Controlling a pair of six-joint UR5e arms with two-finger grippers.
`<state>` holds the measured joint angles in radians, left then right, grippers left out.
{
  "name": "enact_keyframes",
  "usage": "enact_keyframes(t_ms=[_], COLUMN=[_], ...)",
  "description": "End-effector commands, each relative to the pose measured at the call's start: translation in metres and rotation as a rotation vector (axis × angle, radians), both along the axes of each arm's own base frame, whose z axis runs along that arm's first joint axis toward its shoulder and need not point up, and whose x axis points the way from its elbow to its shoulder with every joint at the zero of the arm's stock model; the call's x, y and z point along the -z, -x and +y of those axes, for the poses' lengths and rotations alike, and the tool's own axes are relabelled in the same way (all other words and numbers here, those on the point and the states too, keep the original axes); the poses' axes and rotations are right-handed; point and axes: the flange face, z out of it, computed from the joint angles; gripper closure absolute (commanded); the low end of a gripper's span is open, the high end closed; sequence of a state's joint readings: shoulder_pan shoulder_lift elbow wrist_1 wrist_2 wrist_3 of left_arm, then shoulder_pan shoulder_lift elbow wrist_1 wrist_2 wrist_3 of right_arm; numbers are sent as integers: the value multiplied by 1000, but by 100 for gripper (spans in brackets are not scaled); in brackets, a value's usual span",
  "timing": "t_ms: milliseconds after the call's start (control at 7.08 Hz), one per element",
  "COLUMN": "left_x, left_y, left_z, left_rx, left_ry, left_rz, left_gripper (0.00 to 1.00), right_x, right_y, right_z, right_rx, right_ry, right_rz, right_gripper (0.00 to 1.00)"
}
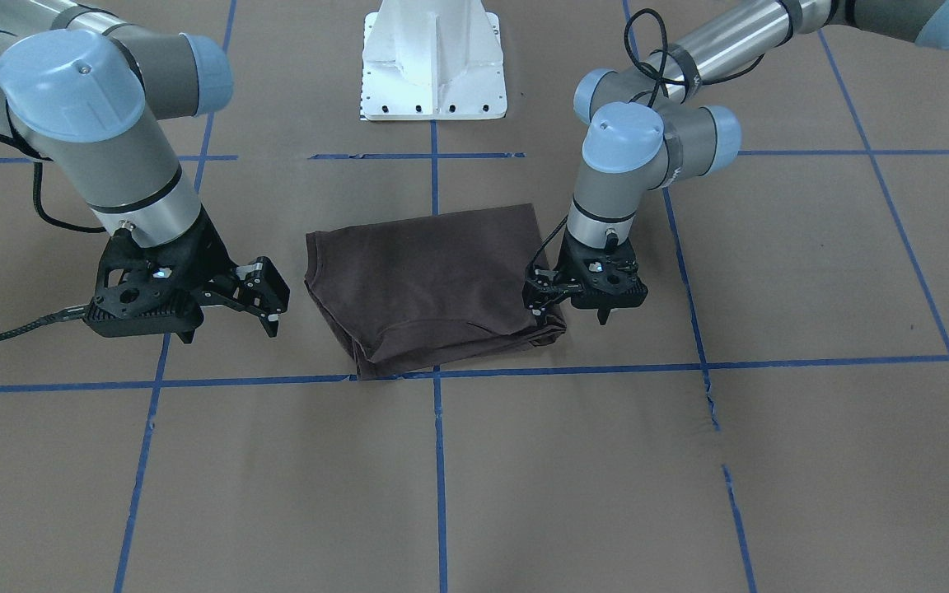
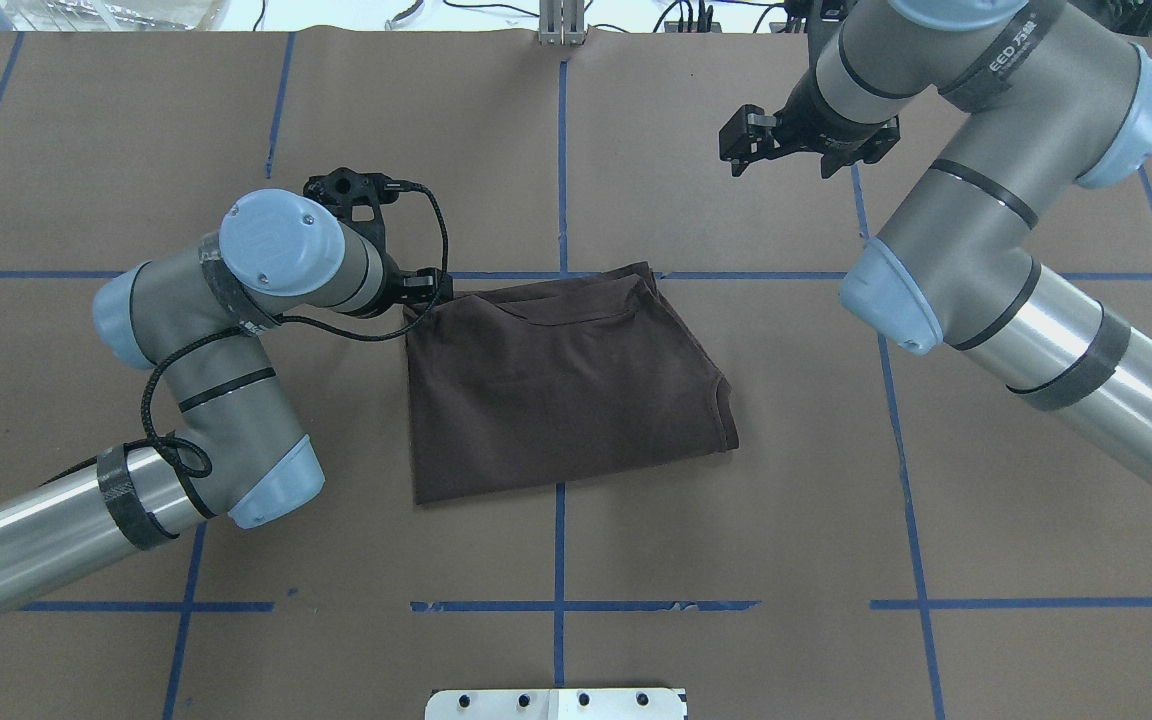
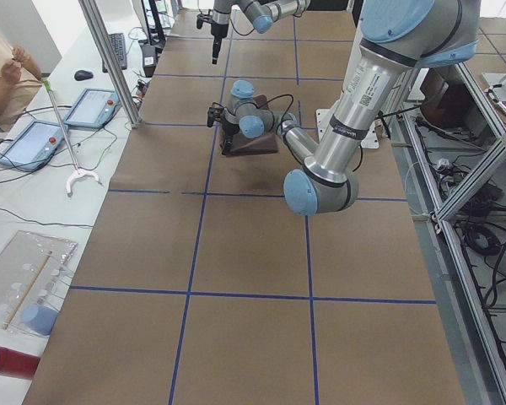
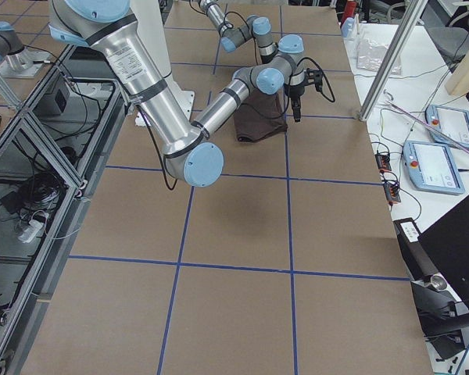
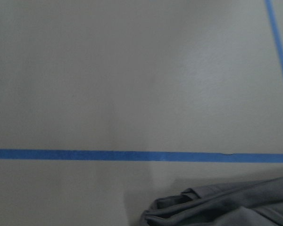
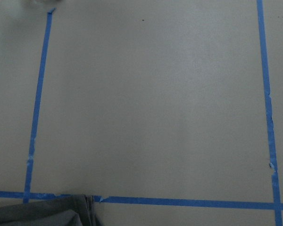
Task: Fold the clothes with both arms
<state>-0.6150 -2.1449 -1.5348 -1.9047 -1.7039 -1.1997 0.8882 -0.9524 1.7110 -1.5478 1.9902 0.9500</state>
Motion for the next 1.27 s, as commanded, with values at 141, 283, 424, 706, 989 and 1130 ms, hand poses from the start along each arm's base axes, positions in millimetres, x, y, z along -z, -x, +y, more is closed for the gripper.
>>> enact_keyframes(t_ms=[141, 283, 424, 706, 989, 1130], left_x=[-34, -37, -55, -35, 2, -6], left_y=[-20, -11, 8, 58, 113, 147], left_z=[-4, -11, -18, -50, -53, -24], left_rx=[8, -27, -43, -43, -75, -110], left_ry=[-13, -75, -98, -184, -200, -242], left_rz=[-97, -134, -168, -177, -71, -68], left_gripper=[0, 0, 0, 0, 0, 0], right_x=[-6, -6, -6, -11, -22, -44], right_y=[-1, -1, -2, -2, -10, -30], right_z=[1, 1, 1, 2, -1, -9], right_rx=[1, 0, -3, -1, -1, 33], right_ry=[6, 5, 3, 8, 13, -21], right_rz=[7, 8, 10, 12, 17, 66], right_gripper=[0, 0, 0, 0, 0, 0])
